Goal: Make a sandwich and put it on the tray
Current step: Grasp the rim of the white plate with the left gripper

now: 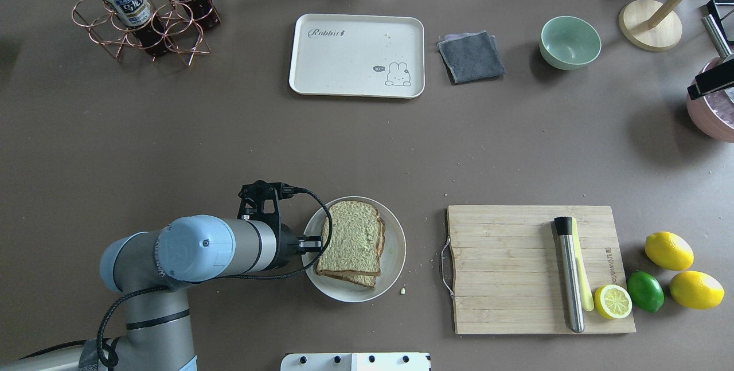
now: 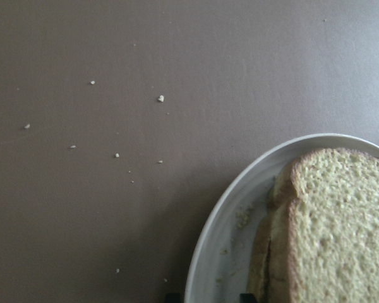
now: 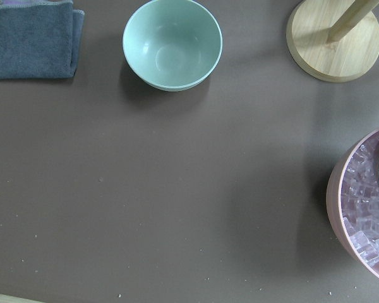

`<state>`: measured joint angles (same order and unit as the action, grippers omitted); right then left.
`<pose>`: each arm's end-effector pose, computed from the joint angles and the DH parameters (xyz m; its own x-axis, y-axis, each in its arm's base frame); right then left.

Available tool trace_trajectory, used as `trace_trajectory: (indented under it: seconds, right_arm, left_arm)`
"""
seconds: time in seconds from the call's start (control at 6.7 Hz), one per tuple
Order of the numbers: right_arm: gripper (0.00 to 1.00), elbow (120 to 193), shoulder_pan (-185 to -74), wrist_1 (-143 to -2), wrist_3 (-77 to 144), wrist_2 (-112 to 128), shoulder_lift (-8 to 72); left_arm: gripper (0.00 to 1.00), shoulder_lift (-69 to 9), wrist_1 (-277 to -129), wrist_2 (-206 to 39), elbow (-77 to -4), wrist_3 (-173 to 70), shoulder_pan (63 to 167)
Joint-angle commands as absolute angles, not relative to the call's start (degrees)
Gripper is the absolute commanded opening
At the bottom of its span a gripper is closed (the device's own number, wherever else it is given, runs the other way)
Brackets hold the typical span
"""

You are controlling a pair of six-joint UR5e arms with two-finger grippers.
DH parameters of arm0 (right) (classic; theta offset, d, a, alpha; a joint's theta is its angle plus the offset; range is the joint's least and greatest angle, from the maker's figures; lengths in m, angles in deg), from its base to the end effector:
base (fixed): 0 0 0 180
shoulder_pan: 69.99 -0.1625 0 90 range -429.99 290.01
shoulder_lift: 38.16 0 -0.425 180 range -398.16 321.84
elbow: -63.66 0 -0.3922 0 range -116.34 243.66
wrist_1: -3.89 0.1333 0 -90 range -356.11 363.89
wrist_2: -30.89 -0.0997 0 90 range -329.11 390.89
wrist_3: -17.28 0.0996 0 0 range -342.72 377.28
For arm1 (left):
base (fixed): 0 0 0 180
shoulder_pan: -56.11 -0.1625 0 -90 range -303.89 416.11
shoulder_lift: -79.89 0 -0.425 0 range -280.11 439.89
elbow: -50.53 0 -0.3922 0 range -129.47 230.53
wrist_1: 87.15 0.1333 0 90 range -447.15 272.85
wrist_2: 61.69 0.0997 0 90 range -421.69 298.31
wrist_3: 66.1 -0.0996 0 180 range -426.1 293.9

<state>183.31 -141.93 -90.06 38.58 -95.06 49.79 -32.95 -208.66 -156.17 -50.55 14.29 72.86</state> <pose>-0.0760 -0.4745 0.4061 0.7378 -0.1703 0.6532 0.0068 0.9695 0.2451 0.5596 -0.2995 0.2859 0.4292 0.0446 -0.9021 0.1497 0.9814 0.1198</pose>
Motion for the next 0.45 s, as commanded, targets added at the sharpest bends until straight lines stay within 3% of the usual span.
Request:
trace_trajectory:
  seconds: [0.0, 0.15, 0.3]
  right_arm:
    - [1.0, 183.1, -142.0, -90.1, 38.6, -95.1, 49.8]
    - [1.0, 183.1, -142.0, -90.1, 38.6, -95.1, 49.8]
    - [1.0, 183.1, -142.0, -90.1, 38.6, -95.1, 49.9]
  left_arm:
    - [0.13, -33.1, -208.7, -156.2, -50.2, 14.2, 73.1]
    - [0.0, -33.1, -208.7, -156.2, -50.3, 14.2, 73.2]
    - [0.0, -33.1, -208.7, -156.3, -50.4, 14.1, 73.4]
